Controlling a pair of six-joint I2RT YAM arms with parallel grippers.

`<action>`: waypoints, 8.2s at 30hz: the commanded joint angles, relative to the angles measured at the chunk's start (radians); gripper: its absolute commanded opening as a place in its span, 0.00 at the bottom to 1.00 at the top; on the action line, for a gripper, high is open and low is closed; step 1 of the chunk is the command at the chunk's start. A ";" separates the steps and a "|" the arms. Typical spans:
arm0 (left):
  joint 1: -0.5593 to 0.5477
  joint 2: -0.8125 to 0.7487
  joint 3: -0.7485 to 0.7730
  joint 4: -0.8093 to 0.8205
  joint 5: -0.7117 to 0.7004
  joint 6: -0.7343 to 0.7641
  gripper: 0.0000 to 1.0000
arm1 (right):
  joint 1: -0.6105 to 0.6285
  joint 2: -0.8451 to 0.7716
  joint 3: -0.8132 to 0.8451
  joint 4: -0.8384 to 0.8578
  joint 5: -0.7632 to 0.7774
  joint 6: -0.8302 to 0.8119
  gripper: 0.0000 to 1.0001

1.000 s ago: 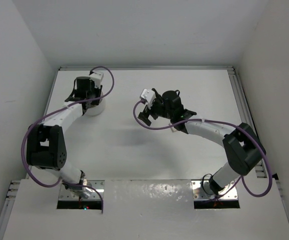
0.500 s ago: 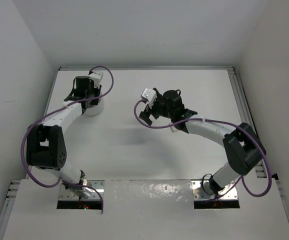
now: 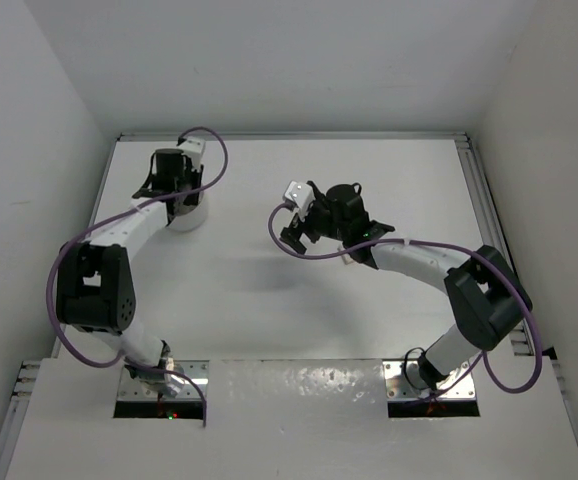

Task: Sort the stationery into containers
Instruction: Place the stapler in the storage box, then pick up the stationery from the center of the board, then place the stationery in the storage box, then reset both arms

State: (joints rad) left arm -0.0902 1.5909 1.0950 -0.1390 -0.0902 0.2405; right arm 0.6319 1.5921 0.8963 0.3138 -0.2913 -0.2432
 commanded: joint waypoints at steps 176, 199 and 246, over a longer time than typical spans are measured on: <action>0.015 0.176 0.463 -0.677 0.004 -0.027 0.00 | -0.178 0.042 0.124 0.114 -0.175 0.413 0.99; -0.029 0.234 0.430 -0.524 -0.109 -0.044 0.22 | -0.182 0.016 0.072 0.099 -0.207 0.420 0.99; 0.639 -0.239 0.154 -0.505 0.047 -0.184 0.78 | -0.391 -0.271 0.115 -0.565 0.843 0.660 0.99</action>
State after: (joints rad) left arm 0.5488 1.3975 1.2335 -0.6926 -0.0727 0.0799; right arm 0.2417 1.3609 0.9848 -0.2565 0.5228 0.4114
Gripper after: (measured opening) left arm 0.779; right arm 0.986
